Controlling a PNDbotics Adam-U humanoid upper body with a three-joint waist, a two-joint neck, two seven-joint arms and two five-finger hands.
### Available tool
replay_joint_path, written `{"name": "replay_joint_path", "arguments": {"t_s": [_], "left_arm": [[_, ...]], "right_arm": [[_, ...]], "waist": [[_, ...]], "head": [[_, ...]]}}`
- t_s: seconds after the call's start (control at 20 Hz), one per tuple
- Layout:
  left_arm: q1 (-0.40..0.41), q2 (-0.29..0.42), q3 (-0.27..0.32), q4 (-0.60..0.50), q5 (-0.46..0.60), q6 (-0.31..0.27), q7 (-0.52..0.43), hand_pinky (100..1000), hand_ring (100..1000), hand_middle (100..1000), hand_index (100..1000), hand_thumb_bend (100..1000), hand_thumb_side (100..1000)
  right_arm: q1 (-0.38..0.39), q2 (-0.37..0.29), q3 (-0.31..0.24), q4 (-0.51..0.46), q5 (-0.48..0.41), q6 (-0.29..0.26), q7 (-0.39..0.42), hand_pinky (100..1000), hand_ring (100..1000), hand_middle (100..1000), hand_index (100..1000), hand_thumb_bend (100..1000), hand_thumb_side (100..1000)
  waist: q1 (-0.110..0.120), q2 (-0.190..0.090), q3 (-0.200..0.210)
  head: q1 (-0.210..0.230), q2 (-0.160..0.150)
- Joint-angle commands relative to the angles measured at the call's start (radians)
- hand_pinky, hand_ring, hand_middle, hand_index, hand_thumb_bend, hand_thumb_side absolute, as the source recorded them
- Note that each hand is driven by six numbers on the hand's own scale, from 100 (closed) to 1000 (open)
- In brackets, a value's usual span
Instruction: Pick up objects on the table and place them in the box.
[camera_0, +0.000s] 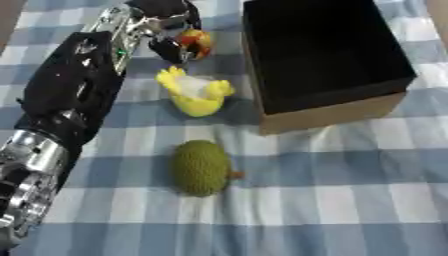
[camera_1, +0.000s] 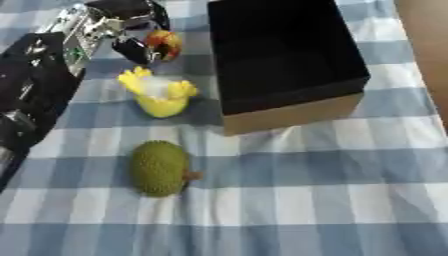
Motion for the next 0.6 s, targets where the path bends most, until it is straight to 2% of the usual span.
{"name": "replay_joint_path", "arguments": {"t_s": [0.05,0.3,0.6], "left_arm": [[-0.021,0.015,-0.009,-0.023,0.018,-0.004,-0.008,772,829,729,638,100,230],[-0.025,0.013,-0.005,-0.056,0.072,-0.009,-0.016,760,823,724,634,100,244],[-0.047,0.007,-0.005,-0.168,0.156,0.003,-0.011,747,814,714,616,100,246]], "right_arm": [[0.001,-0.026,-0.003,-0.010,0.001,0.004,-0.002,957,1000,403,991,100,470],[0.004,-0.030,-0.004,-0.010,-0.002,0.006,-0.004,957,1000,405,991,100,470],[0.010,-0.031,-0.003,-0.010,0.000,0.005,-0.002,957,1000,403,992,100,470]], "waist": [[0.011,-0.027,0.001],[0.014,-0.033,0.004],[0.016,-0.037,0.006]], "head": [[-0.001,0.004],[-0.005,0.006],[-0.019,-0.001]]}}
